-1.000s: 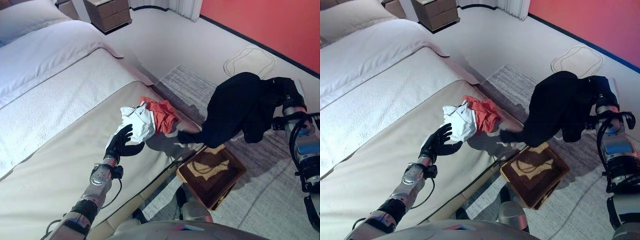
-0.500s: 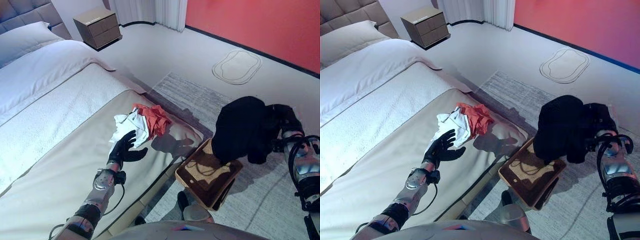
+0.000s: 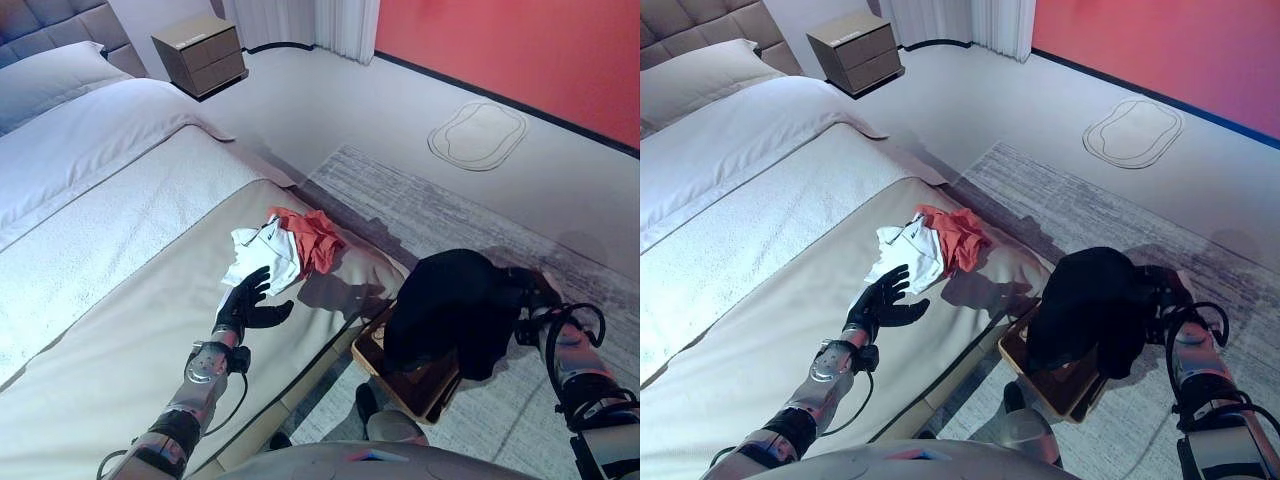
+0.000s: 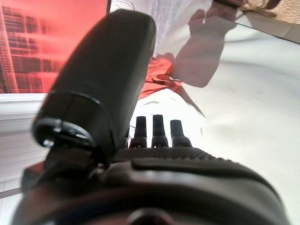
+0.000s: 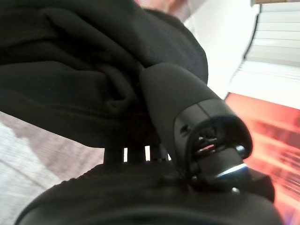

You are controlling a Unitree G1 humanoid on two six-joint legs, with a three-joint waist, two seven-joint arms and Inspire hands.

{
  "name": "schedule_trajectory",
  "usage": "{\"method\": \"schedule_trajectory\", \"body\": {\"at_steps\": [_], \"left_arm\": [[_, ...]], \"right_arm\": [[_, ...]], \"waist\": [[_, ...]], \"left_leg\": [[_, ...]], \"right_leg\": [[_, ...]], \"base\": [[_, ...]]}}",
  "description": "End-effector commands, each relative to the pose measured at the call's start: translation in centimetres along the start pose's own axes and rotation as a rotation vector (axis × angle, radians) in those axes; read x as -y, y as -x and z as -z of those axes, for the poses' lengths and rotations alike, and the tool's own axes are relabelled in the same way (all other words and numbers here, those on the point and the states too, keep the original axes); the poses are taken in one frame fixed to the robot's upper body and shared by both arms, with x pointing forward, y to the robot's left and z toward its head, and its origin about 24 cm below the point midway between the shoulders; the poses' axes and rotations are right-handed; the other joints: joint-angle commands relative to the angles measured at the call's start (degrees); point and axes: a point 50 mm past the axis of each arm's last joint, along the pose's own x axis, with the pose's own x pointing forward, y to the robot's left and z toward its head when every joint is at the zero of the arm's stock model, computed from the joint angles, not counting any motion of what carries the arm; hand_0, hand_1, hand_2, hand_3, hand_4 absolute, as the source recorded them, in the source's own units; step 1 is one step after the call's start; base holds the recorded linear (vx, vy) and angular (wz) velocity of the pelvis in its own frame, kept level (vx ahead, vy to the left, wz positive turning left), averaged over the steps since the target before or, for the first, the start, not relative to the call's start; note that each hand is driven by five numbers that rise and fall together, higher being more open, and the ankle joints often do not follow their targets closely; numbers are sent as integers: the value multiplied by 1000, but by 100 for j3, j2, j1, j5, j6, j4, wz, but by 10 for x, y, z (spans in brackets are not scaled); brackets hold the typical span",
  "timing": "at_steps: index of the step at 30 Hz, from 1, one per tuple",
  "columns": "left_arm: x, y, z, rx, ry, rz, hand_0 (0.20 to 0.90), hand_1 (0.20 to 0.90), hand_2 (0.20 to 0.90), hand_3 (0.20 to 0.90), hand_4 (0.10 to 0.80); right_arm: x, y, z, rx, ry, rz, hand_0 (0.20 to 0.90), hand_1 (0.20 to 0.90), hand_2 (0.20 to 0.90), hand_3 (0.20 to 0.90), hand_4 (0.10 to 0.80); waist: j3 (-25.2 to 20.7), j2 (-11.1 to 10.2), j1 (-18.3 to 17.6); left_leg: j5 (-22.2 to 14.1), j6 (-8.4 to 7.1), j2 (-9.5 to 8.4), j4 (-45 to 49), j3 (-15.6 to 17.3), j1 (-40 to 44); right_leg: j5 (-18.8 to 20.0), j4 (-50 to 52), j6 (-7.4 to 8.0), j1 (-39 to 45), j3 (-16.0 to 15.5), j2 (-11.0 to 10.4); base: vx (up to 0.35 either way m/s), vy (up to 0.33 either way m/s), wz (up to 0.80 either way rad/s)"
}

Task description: Pick up the clothes from the bed and place them into the basket

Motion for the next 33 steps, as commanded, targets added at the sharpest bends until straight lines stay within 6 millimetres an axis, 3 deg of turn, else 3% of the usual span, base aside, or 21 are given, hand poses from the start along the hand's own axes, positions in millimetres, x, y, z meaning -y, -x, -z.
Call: {"method": "schedule_trajectory", "body": {"at_steps": [1,12,24,27,29,33], "left_arm": [[3,-16,-34,160,-58,38,900,900,900,900,800],[2,-16,-32,161,-75,55,900,900,900,900,800],[3,-17,-37,173,-79,54,900,900,900,900,800],[3,-18,-38,175,-74,45,900,900,900,900,800],[3,-18,-38,175,-67,37,900,900,900,900,800],[2,-17,-38,174,-43,14,900,900,900,900,800]], "right_arm": [[12,-8,-37,154,24,50,900,900,900,900,800],[-3,-5,4,8,31,62,900,900,900,900,800],[-8,-6,-8,55,104,91,900,900,900,900,800],[-4,-7,-19,93,123,146,900,900,900,900,800],[-2,-9,-39,158,146,187,900,900,900,900,800],[-11,-5,-108,381,233,251,900,900,900,900,800]], "waist": [[-428,-167,163],[-433,-169,294],[-415,-194,308],[-402,-204,321],[-390,-206,349],[-346,-208,431]], "left_leg": [[-530,2,37,78,-80,-67],[-508,13,37,61,-184,-84],[-499,21,44,62,-232,-79],[-495,19,48,46,-263,-67],[-491,17,50,43,-295,-62],[-470,12,27,66,-437,-113]], "right_leg": [[-298,116,256,24,-216,-58],[-287,103,270,48,-302,-77],[-297,136,269,59,-268,-72],[-300,130,262,87,-282,-72],[-311,148,255,103,-310,-77],[-365,221,214,111,-363,-81]], "base": [[9,-19,4],[0,-14,5],[0,0,0],[0,0,0],[0,0,0],[9,13,3]]}}
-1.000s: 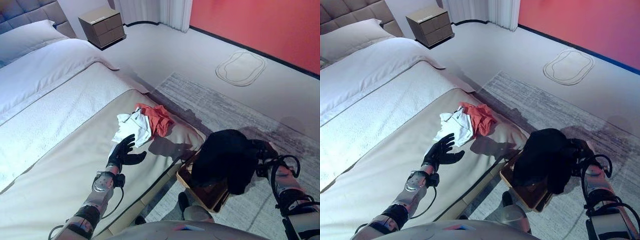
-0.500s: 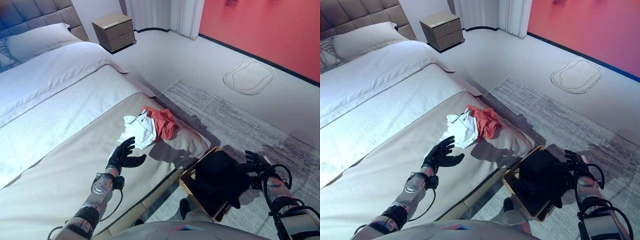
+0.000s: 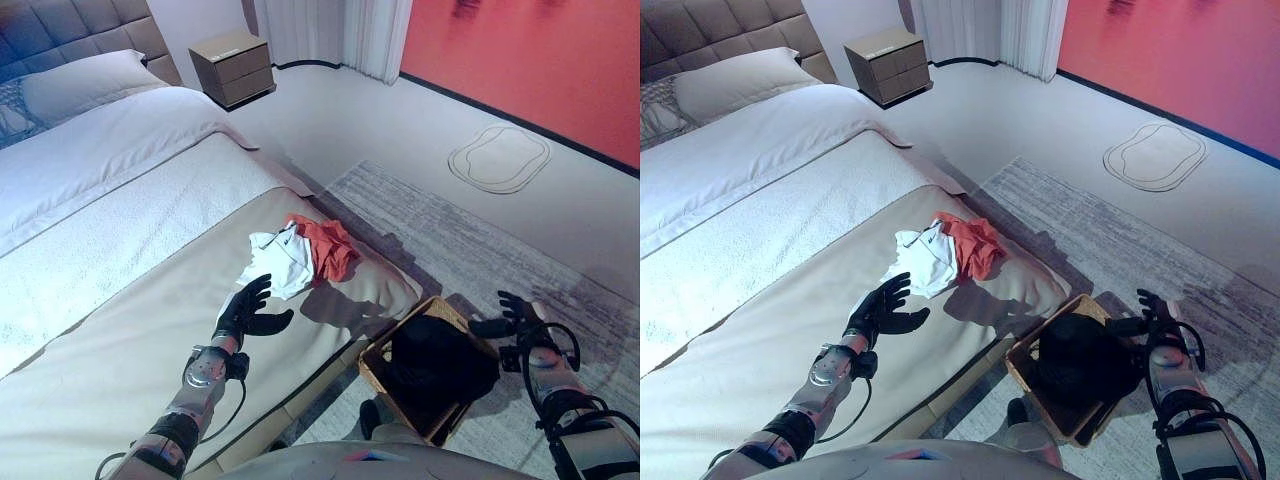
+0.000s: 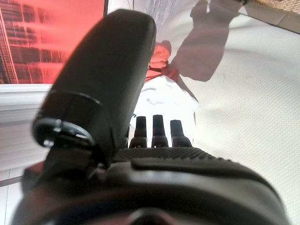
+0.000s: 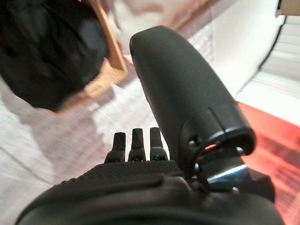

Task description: Pick up the clothes from the bed and place them into the basket

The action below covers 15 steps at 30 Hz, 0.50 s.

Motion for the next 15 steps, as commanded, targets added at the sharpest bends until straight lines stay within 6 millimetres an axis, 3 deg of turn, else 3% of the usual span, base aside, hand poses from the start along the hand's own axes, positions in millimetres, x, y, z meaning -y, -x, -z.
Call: {"method": "schedule_trajectory", "body": {"at_steps": [1,7,15], "left_arm": [[1,-17,-45,199,-2,-15,900,900,900,900,800],[-4,-10,-33,182,-12,-45,900,900,900,900,800],[-11,-5,-43,240,-103,-27,900,900,900,900,800]], "right_arm": [[31,-11,-124,401,83,186,900,900,900,900,800],[36,6,-200,682,311,249,900,900,900,900,800],[48,18,-264,832,574,291,900,900,900,900,800]], "waist": [[-45,-211,171],[6,-295,475],[306,-307,1142]], "left_leg": [[-492,27,6,80,-298,-75],[-474,3,-44,205,-549,-249],[-353,-23,-170,407,-1127,-814]], "right_leg": [[-390,247,201,82,-213,-70],[-493,309,137,108,-459,-125],[-754,639,24,-65,-1122,-273]], "base": [[23,23,6],[52,8,19],[42,25,39]]}}
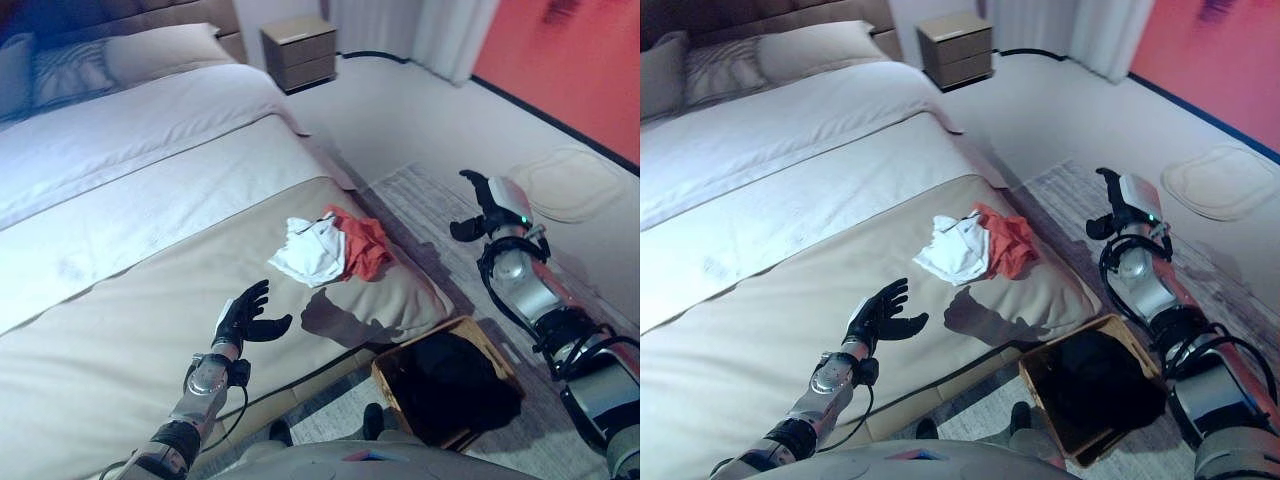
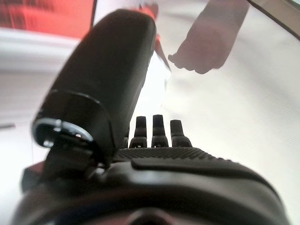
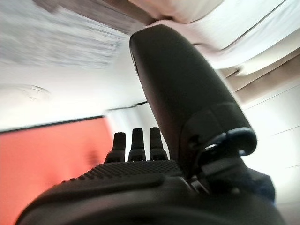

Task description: Pick up the clothes from the bed and place them into the basket

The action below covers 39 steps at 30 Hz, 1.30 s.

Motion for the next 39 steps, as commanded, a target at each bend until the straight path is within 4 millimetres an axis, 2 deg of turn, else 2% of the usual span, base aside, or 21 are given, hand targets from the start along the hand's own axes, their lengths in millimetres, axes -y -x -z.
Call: {"method": "schedule_trajectory", "body": {"at_steps": [1,3,5,7,11,12,14,15,16,18,22,26,30,34,39], "left_arm": [[-16,-12,-59,289,-80,-6,900,900,900,900,800],[-16,-13,-62,302,-81,-6,900,900,900,900,800],[-19,-14,-74,349,-74,-11,900,900,900,900,800],[-18,-14,-81,379,-86,-5,900,900,900,900,800],[-15,-11,-93,466,-183,-12,900,900,900,900,800],[-14,-8,-99,524,-257,-32,900,900,900,900,800],[-12,-3,-117,650,-393,-50,900,900,900,900,800],[-12,-3,-124,687,-391,-68,900,900,900,900,800],[-10,-1,-136,744,-412,-85,900,900,900,900,800],[-6,2,-150,826,-464,-86,900,900,900,900,800],[1,11,-187,998,-433,-76,900,900,900,900,800],[6,19,-203,1079,-395,-63,900,900,900,900,800],[9,26,-213,1131,-340,-73,900,900,900,900,800],[8,33,-220,1162,-246,-94,900,900,900,900,800],[7,40,-217,1172,-222,-88,900,900,900,900,800]], "right_arm": [[73,-36,-53,180,86,181,900,900,900,900,800],[79,-39,-57,185,94,184,900,900,900,900,800],[95,-47,-67,192,123,203,900,900,900,900,800],[101,-51,-72,188,142,212,900,900,900,900,800],[116,-59,-82,162,179,235,900,900,900,900,800],[118,-61,-83,149,187,237,900,900,900,900,800],[122,-64,-87,127,204,228,900,900,900,900,800],[122,-66,-88,116,207,221,900,900,900,900,800],[120,-66,-87,101,209,219,900,900,900,900,800],[120,-68,-86,80,210,218,900,900,900,900,800],[131,-72,-86,13,199,239,900,900,900,900,800],[138,-73,-85,-32,206,246,900,900,900,900,800],[141,-73,-75,-135,279,199,900,900,900,900,800],[142,-70,-50,-326,392,94,900,900,900,900,800],[168,-59,-27,-591,676,54,900,900,900,900,800]], "waist": [[335,-336,379],[414,-316,438],[704,-208,628],[889,-127,767],[1370,53,1067],[1479,94,1134],[1681,171,1260],[1740,199,1302],[1825,219,1370],[1918,248,1439],[2240,369,1588],[2334,462,1607],[2334,560,1592],[2334,640,1643],[2334,737,1773]], "left_leg": [[-636,51,-265,479,-318,-432],[-638,48,-289,574,-375,-554],[-632,41,-374,870,-557,-935],[-628,48,-440,1044,-674,-1164],[-674,70,-611,1599,-967,-1729],[-703,84,-659,1778,-1036,-1895],[-756,127,-766,2149,-1145,-2236],[-781,158,-806,2256,-1185,-2346],[-960,159,-844,2439,-1225,-2392],[-1011,194,-905,2619,-1272,-2543],[-1167,329,-1079,3161,-1303,-3008],[-1341,422,-1184,3700,-1277,-3525],[-1537,495,-1218,4273,-1163,-4069],[-1687,552,-1253,4750,-1095,-4536],[-1742,627,-1271,5145,-1066,-5022]], "right_leg": [[-773,760,-26,-79,-354,-286],[-808,837,-51,-149,-420,-310],[-919,1109,-131,-386,-605,-383],[-1003,1300,-192,-538,-739,-424],[-1238,1941,-316,-976,-969,-555],[-1296,2139,-338,-1121,-1006,-606],[-1424,2578,-392,-1419,-1050,-690],[-1473,2726,-404,-1531,-1062,-732],[-1654,2961,-385,-1587,-1031,-776],[-1716,3180,-401,-1723,-1052,-835],[-1897,3912,-416,-2202,-1040,-1011],[-2017,4477,-425,-2731,-909,-1095],[-2150,5027,-478,-3297,-803,-1124],[-2224,5356,-522,-3730,-809,-1131],[-2292,5764,-560,-4248,-811,-1147]], "base": [[-44,52,35],[-55,36,35],[-159,91,53],[-129,70,41],[-97,53,39],[-58,48,35],[-53,64,35],[18,31,44],[36,-3,37],[4,7,20],[-56,41,24],[-58,43,15],[-42,59,6],[-49,22,-1],[-61,-15,-1]]}}
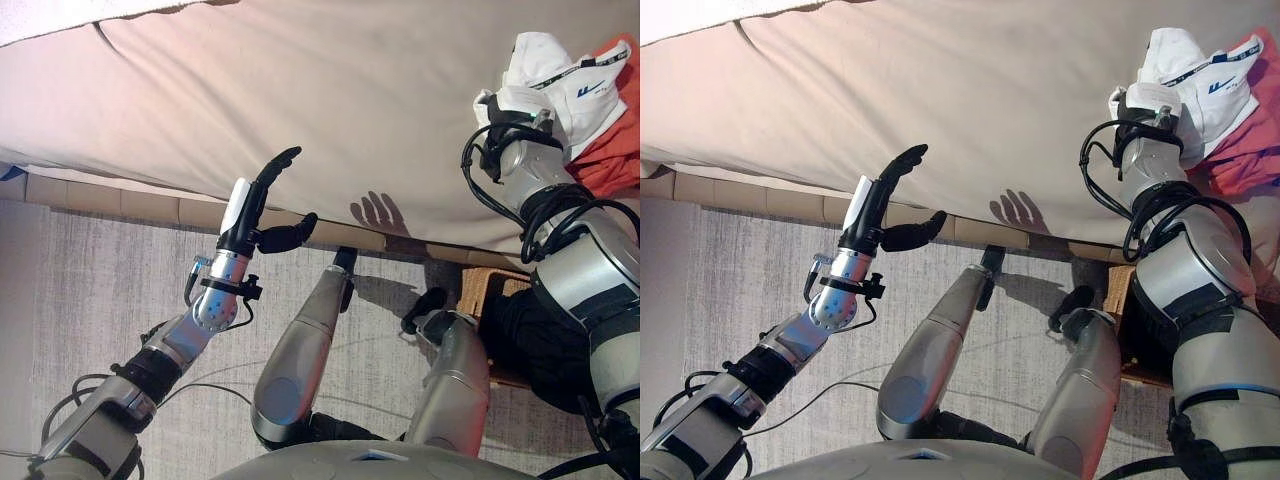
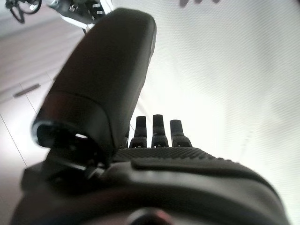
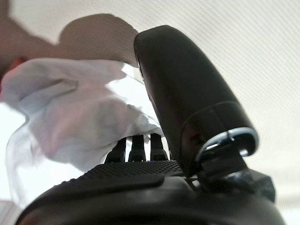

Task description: Pick up the clothes from the bed and place them into the basket

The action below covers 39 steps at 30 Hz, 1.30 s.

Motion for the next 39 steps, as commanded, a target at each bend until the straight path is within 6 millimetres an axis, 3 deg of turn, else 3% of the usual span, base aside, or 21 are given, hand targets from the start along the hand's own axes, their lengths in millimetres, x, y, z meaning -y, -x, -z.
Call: {"method": "schedule_trajectory", "body": {"at_steps": [1,7,8,14,22,25,31,39], "left_arm": [[-19,-10,-39,220,111,-118,900,900,900,900,800],[-21,2,-37,204,129,-102,900,900,900,900,800],[-22,3,-38,204,132,-103,900,900,900,900,800],[-24,6,-37,190,138,-101,900,900,900,900,800],[-27,3,-32,147,149,-134,900,900,900,900,800],[-27,4,-28,120,135,-123,900,900,900,900,800],[-34,15,-15,24,116,-142,900,900,900,900,800],[-18,28,4,-87,140,-98,900,900,900,900,800]], "right_arm": [[32,0,63,-339,186,14,900,900,900,900,800],[49,4,89,-452,228,49,900,900,900,900,800],[50,4,91,-442,218,71,300,300,300,200,100],[60,1,81,-292,166,249,300,300,300,200,100],[63,2,52,-23,57,475,300,300,300,200,100],[62,5,57,41,-79,532,300,300,300,200,100],[63,12,77,98,-354,597,300,300,300,200,100],[94,24,109,124,-484,719,300,300,300,200,100]], "waist": [[-126,306,76],[-126,348,107],[-126,350,102],[-126,267,-19],[-126,-24,-264],[-283,-241,-309],[-945,-613,-505],[-2014,-901,-898]], "left_leg": [[-797,413,-246,436,241,-134],[-731,433,-235,392,268,-231],[-724,430,-227,383,278,-231],[-704,386,-123,188,341,31],[-639,293,124,-500,452,1141],[-480,207,225,-1210,414,1990],[-156,127,409,-2316,474,3044],[68,33,582,-3377,718,4211]], "right_leg": [[-515,417,-280,97,-215,458],[-463,394,-267,-23,-186,507],[-451,383,-265,-25,-184,515],[-377,144,-247,225,-163,596],[-285,-574,-214,1337,-179,687],[-166,-1298,-132,2192,-263,705],[244,-2767,-49,3354,-358,988],[633,-3911,108,4376,-108,1233]], "base": [[-32,-4,0],[-33,-3,4],[-32,1,0],[-22,10,-2],[28,21,-15],[127,-20,-13],[87,-37,-15],[142,-16,-15]]}}
